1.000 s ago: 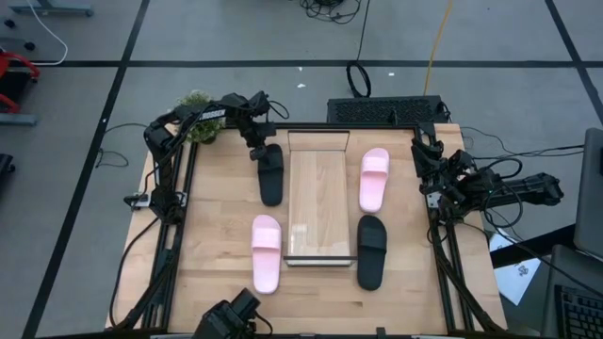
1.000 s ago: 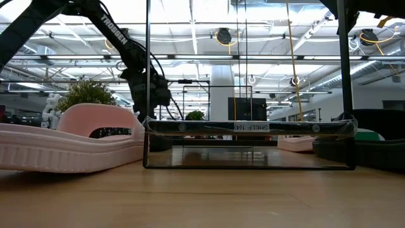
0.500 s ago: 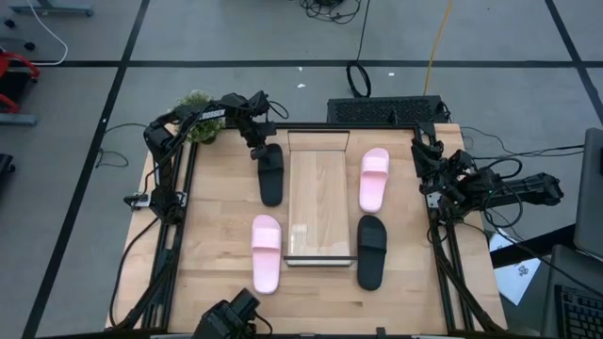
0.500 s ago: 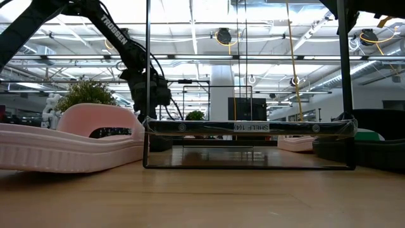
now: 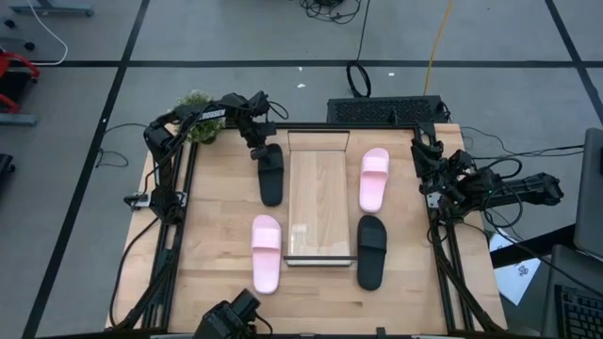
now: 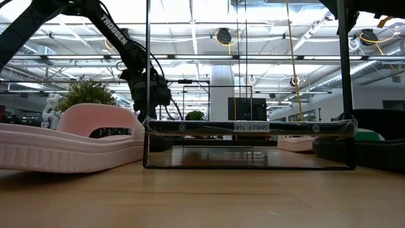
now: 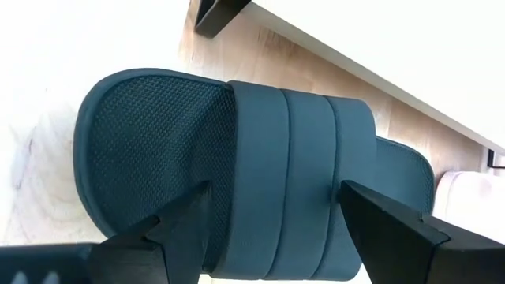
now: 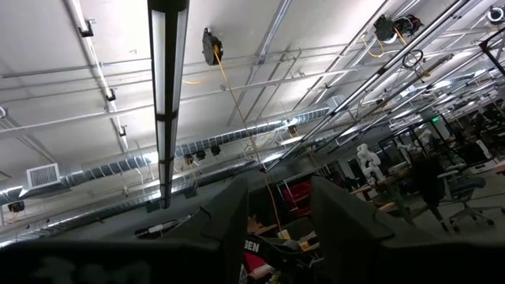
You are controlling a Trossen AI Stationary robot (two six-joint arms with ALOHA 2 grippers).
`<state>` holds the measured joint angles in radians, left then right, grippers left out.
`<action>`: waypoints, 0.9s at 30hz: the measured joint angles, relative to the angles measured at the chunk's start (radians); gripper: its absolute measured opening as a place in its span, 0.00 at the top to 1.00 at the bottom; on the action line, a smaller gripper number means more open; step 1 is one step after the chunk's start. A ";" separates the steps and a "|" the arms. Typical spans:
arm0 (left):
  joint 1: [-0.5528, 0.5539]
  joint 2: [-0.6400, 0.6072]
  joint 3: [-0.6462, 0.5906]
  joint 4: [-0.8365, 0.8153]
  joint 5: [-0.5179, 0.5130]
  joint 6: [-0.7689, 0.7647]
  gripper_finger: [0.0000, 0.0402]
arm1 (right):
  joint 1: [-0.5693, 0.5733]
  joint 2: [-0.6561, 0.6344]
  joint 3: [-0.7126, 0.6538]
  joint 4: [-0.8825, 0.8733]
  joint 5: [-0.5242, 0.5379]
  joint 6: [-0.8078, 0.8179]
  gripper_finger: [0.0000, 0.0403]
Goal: Pick and place slides into the shelf
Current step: Put the top black slipper on the shelf
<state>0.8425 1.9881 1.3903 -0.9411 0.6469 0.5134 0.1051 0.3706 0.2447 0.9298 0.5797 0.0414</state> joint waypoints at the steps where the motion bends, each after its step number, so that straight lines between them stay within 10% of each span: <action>1: 0.000 0.000 0.000 -0.003 0.003 0.001 0.33 | 0.000 0.000 0.000 0.000 0.000 0.000 0.68; 16: -0.001 0.000 -0.001 -0.055 0.086 0.064 0.34 | 0.000 0.000 0.000 0.000 0.000 0.026 0.68; 27: -0.010 0.000 -0.001 -0.050 0.065 0.095 0.77 | 0.000 0.000 0.000 0.000 0.000 0.026 0.68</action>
<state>0.8324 1.9881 1.3895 -0.9909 0.7120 0.6088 0.1051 0.3709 0.2451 0.9298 0.5797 0.0673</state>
